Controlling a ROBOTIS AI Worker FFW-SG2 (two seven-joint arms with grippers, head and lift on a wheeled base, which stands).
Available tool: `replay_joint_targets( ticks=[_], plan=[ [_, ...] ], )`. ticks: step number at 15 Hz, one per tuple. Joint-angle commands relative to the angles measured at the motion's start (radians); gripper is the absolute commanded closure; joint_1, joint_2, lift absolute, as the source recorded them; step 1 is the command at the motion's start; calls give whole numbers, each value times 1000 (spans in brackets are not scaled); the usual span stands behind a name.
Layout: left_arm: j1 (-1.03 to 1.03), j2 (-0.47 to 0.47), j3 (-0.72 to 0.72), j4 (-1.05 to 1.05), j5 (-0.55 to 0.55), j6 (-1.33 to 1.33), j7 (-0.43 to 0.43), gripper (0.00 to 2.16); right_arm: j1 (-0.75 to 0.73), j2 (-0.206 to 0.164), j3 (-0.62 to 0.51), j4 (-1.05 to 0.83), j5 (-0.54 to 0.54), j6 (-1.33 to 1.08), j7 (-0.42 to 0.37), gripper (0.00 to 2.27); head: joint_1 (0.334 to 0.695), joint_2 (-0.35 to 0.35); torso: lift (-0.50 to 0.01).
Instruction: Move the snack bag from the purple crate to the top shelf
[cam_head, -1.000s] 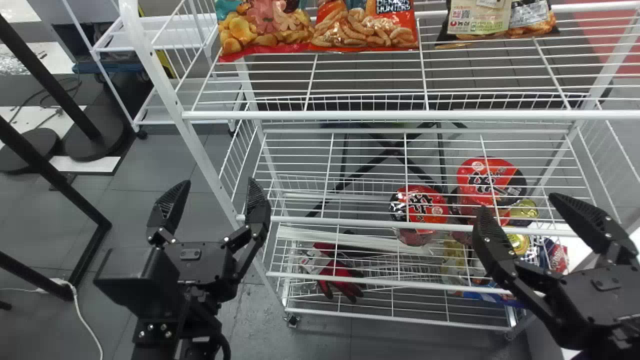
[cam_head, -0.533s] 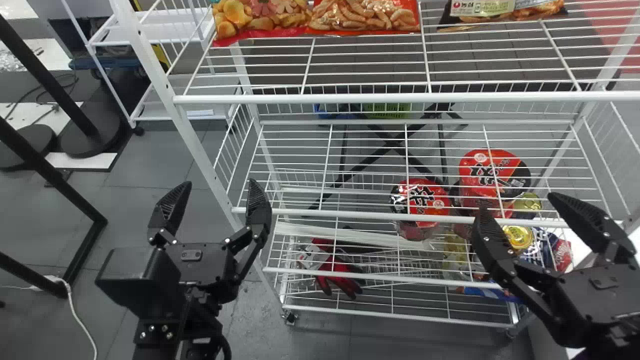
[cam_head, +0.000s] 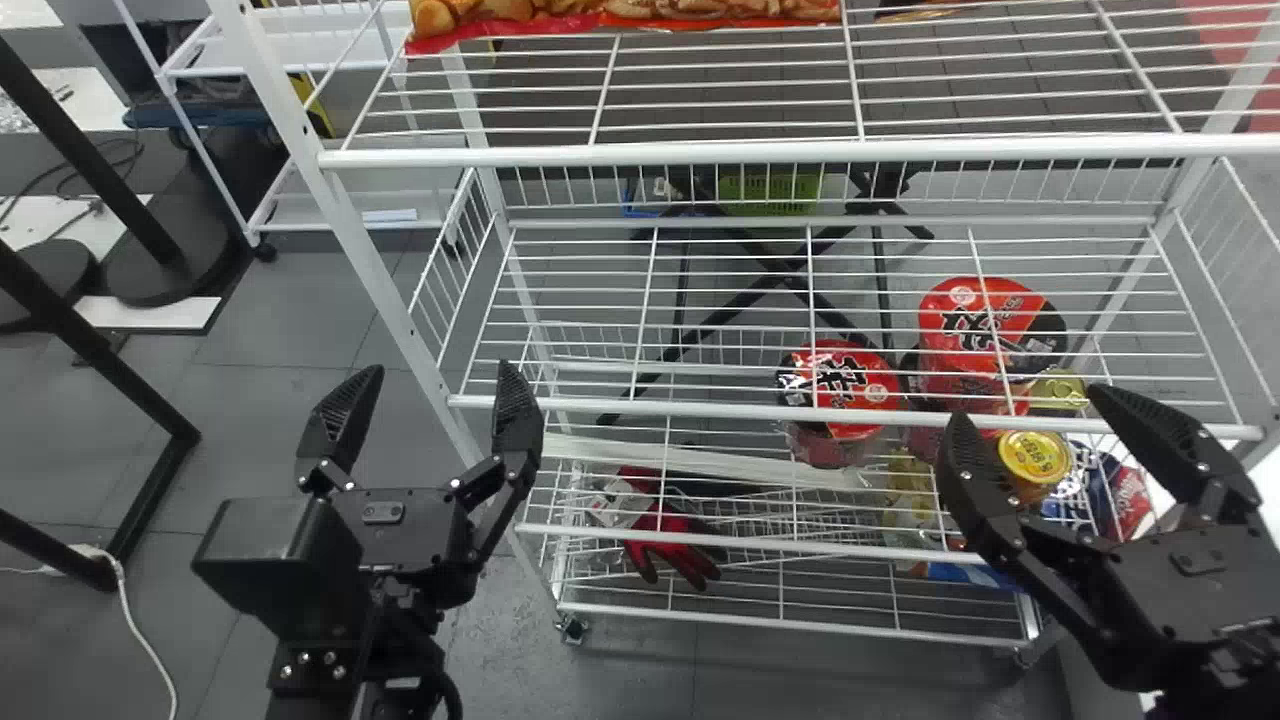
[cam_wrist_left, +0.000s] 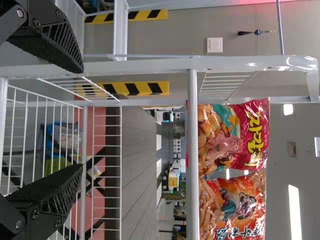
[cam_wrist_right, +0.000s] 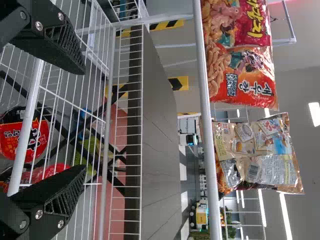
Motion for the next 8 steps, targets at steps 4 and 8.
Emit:
replay_joint_targets(
  ticks=[4, 8],
  plan=[
    [0, 0, 0, 1, 0, 0, 0, 161, 0, 0, -3, 0, -1, 1, 0, 164, 695, 129, -334],
    [0, 0, -6, 5, 0, 0, 0, 161, 0, 0, -6, 0, -8, 1, 0, 164, 695, 128, -351]
  ],
)
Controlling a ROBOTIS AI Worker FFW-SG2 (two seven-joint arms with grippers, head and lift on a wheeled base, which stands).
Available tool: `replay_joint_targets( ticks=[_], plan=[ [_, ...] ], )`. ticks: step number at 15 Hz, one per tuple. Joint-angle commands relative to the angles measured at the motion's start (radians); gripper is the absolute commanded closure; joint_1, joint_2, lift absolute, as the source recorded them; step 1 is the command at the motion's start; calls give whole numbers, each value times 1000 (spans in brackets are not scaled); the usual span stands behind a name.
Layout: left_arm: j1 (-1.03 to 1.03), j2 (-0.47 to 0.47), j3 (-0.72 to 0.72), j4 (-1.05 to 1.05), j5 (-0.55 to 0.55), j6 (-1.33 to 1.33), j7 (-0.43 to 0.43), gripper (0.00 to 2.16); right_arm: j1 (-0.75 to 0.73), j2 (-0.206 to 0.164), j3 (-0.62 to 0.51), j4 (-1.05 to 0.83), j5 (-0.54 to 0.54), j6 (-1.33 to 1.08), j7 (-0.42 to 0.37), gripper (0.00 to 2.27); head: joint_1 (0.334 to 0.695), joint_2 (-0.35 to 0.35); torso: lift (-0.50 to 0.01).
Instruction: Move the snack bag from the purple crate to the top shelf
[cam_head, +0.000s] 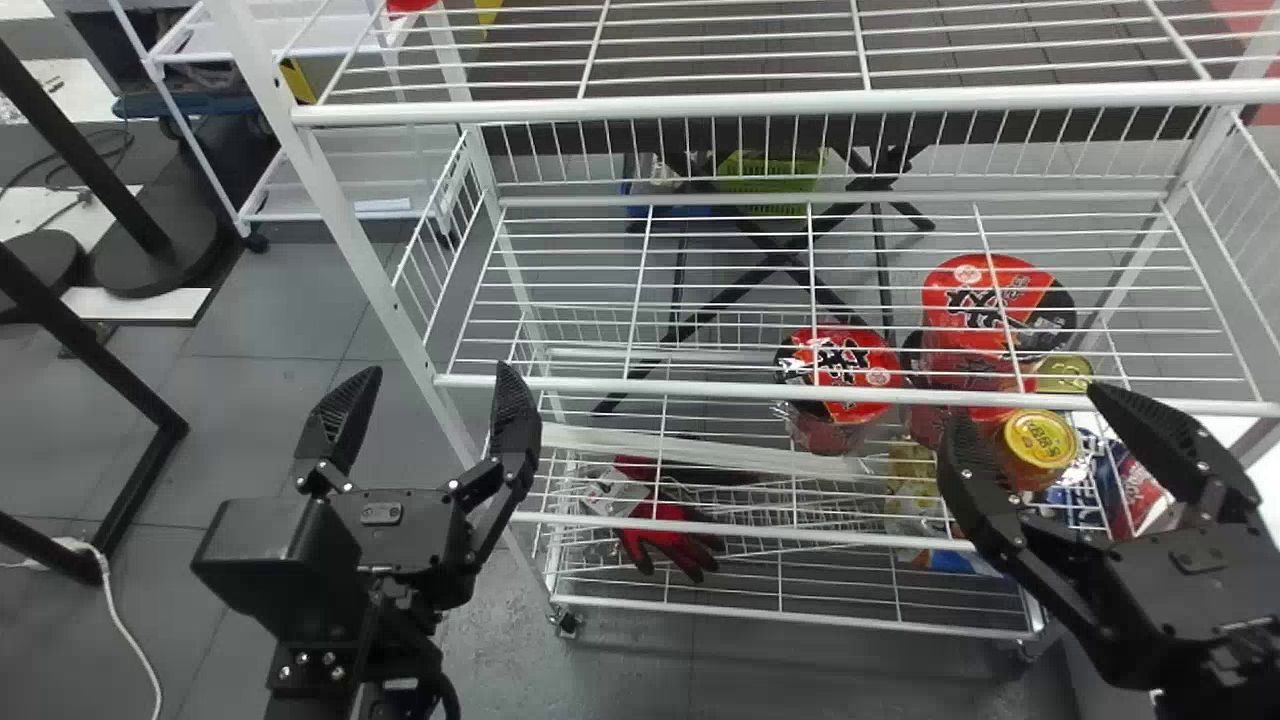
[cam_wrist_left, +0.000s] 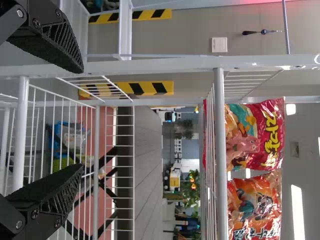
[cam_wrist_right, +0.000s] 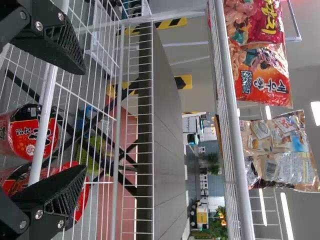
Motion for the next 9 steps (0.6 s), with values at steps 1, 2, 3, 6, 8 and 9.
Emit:
replay_joint_targets(
  ticks=[1, 2, 3, 6, 8, 9],
  plan=[
    [0, 1, -6, 2, 0, 0, 0, 161, 0, 0, -1, 0, -4, 0, 0, 164, 695, 127, -354],
    [0, 1, -6, 2, 0, 0, 0, 161, 0, 0, -2, 0, -4, 0, 0, 164, 695, 125, -358],
    [-2, 1, -6, 4, 0, 0, 0, 161, 0, 0, -4, 0, -6, 0, 0, 164, 695, 124, -363],
    [-2, 1, -6, 5, -2, 0, 0, 161, -2, 0, -5, 0, -6, 0, 0, 164, 695, 120, -374],
    [-2, 1, -6, 7, -2, 0, 0, 161, -2, 0, -5, 0, -6, 0, 0, 164, 695, 119, -382],
    [0, 1, -6, 7, -2, 0, 0, 161, -2, -2, -7, 0, -6, 0, 0, 164, 695, 118, -387]
  ],
)
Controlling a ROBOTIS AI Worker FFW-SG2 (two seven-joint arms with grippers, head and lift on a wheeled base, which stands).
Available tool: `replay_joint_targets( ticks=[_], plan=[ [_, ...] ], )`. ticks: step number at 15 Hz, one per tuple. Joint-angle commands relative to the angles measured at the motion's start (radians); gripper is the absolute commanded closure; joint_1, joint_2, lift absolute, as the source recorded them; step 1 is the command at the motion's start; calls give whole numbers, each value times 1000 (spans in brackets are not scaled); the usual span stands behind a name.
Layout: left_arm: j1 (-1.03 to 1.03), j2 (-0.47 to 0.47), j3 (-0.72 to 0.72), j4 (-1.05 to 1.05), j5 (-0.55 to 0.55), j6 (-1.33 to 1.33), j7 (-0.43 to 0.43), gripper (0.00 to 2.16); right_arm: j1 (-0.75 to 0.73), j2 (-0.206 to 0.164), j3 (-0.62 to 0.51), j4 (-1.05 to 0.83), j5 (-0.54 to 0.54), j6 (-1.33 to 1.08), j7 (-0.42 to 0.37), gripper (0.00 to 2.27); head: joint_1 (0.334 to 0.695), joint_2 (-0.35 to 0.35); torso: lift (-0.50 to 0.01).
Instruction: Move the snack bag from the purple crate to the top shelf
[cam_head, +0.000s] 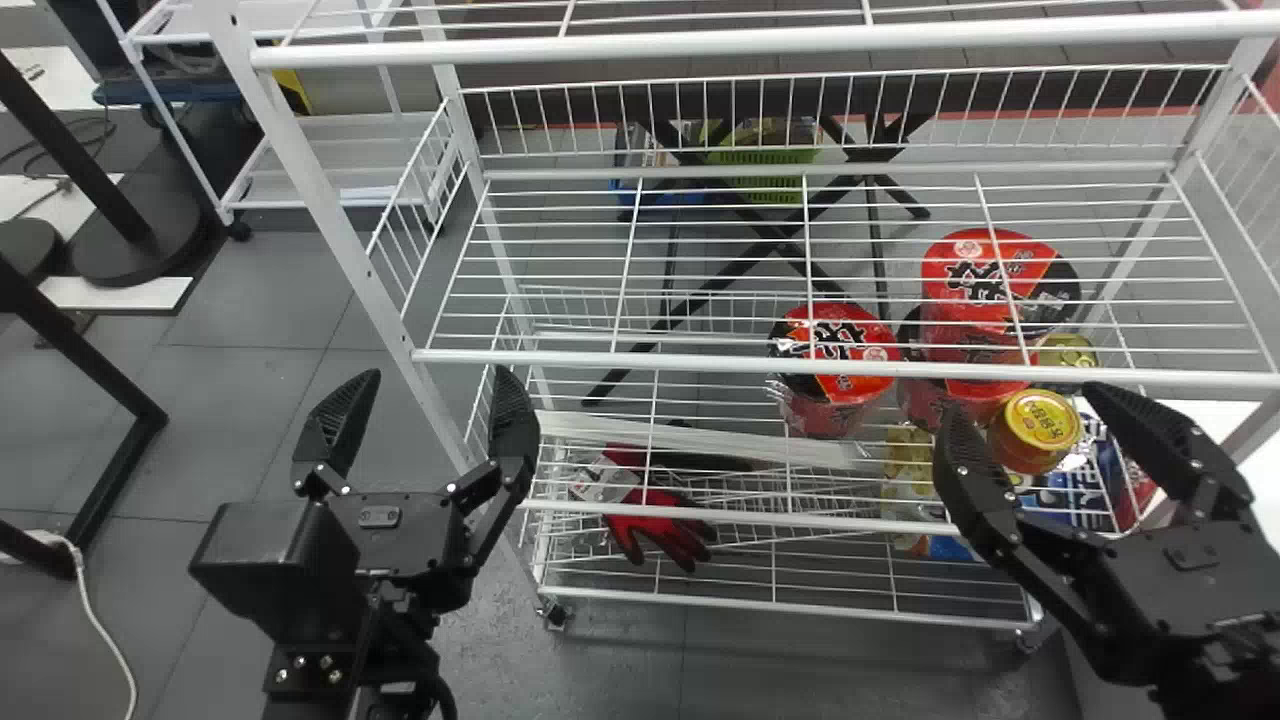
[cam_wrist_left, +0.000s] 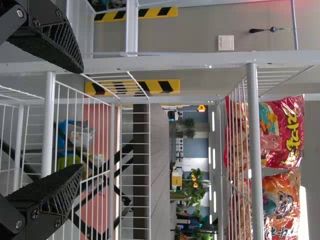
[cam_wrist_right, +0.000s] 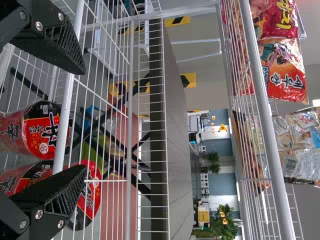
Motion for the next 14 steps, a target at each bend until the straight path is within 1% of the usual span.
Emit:
replay_joint_targets(
  ticks=[1, 14],
  plan=[
    [1, 0, 0, 2, -2, 0, 0, 161, 0, 0, -1, 0, 0, 0, 0, 164, 695, 118, -391],
    [1, 0, -6, 8, -3, -3, 2, 161, 0, 0, -15, 2, -6, -3, 0, 164, 695, 108, -443]
  ],
)
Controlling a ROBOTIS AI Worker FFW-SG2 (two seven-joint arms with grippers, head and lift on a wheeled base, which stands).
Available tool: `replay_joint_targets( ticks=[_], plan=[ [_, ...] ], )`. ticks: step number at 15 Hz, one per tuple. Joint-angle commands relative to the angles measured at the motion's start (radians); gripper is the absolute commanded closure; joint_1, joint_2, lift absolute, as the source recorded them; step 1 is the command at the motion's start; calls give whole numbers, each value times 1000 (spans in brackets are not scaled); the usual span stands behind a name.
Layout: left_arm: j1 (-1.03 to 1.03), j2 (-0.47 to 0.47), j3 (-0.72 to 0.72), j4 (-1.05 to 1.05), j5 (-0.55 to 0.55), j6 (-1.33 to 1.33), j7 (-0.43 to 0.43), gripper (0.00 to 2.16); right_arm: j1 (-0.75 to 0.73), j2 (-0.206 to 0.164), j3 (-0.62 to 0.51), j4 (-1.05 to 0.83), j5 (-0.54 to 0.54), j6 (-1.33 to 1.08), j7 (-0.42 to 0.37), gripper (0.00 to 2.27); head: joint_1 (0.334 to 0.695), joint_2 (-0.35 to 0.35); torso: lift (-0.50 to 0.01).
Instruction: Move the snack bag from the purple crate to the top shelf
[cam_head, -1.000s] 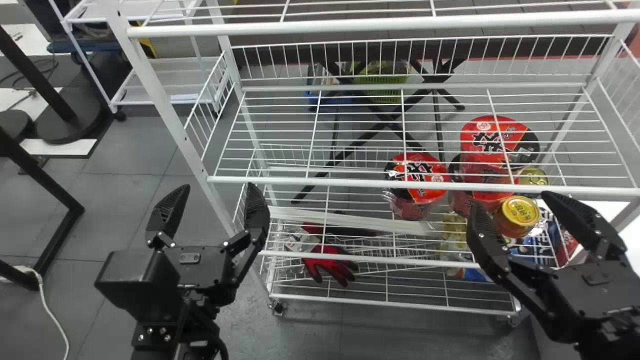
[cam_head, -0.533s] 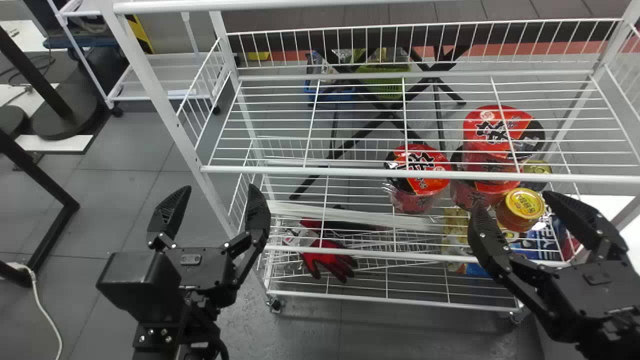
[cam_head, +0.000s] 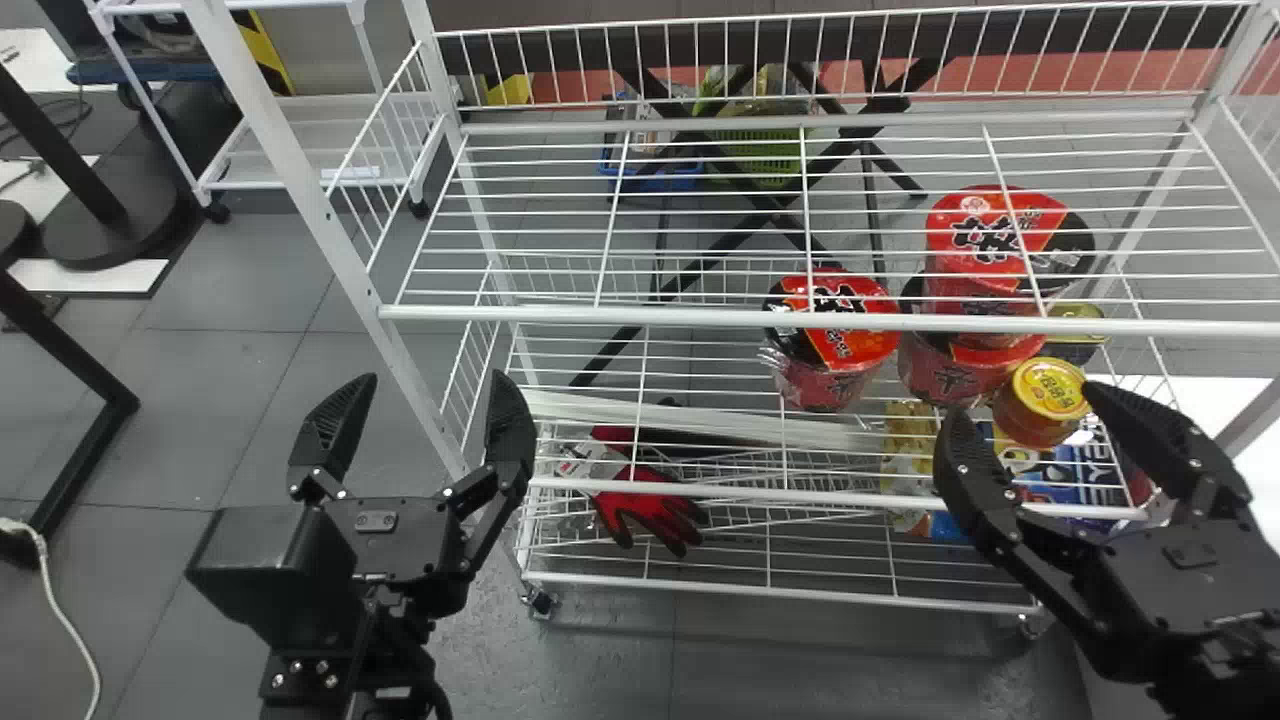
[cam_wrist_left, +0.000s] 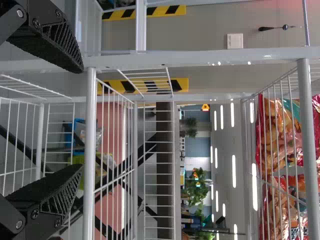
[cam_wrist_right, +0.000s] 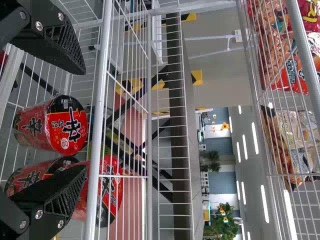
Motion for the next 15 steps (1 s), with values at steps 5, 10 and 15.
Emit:
replay_joint_targets(
  ticks=[5, 10, 15],
  plan=[
    [0, 0, 0, 2, 0, 0, 0, 161, 0, 1, -1, 0, -2, 0, 0, 164, 695, 104, -462],
    [0, 0, -3, 4, -1, 0, 0, 161, 0, 1, -4, 6, -5, -3, 0, 164, 695, 103, -483],
    [2, 0, -5, 4, -3, 0, 0, 161, 0, 3, -27, 19, -56, -40, 18, 164, 695, 100, -497]
  ],
)
